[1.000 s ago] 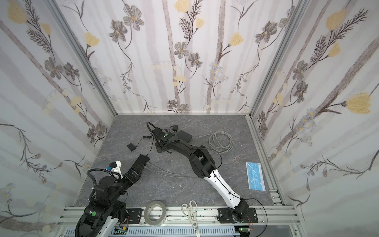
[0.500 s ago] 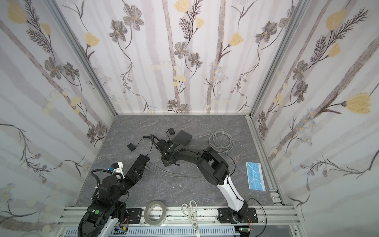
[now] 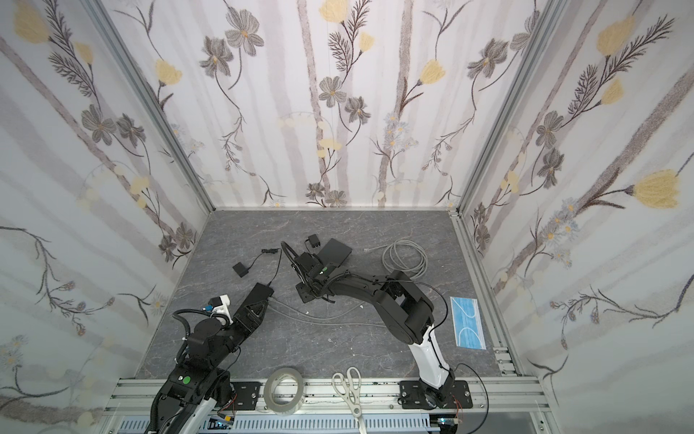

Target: Insert the plug into the switch port

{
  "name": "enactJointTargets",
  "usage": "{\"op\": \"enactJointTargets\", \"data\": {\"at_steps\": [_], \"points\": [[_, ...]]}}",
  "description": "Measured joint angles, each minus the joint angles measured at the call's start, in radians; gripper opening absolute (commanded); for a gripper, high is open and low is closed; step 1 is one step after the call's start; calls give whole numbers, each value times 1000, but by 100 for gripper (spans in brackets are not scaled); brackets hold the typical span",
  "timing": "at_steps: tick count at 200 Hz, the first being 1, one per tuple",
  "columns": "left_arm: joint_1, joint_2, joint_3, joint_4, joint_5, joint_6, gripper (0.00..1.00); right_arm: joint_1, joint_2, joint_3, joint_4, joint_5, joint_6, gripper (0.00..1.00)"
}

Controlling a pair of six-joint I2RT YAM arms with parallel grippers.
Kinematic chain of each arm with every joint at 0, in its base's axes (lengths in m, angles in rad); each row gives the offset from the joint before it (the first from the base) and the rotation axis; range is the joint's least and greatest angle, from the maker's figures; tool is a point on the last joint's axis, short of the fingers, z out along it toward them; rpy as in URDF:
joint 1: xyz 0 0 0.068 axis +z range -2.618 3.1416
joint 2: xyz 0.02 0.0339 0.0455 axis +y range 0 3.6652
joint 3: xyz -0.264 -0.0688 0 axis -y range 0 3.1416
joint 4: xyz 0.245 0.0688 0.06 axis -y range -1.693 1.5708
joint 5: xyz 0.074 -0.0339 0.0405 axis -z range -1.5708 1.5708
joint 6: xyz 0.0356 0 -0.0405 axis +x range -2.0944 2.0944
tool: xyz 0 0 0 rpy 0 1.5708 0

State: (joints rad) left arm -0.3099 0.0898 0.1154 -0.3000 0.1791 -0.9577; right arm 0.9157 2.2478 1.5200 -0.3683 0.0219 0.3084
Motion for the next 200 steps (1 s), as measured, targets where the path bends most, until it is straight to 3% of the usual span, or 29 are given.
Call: {"op": "enactJointTargets", "data": {"at_steps": [78, 154, 200], "points": [[0, -76, -12, 38, -2, -4, 97, -29, 112, 106, -19, -40, -40, 30], [0, -84, -16, 50, -3, -4, 99, -14, 143, 131, -24, 16, -63, 11], [0, -84, -23, 69, -2, -11, 99, -13, 131, 124, -29, 30, -68, 7]]}}
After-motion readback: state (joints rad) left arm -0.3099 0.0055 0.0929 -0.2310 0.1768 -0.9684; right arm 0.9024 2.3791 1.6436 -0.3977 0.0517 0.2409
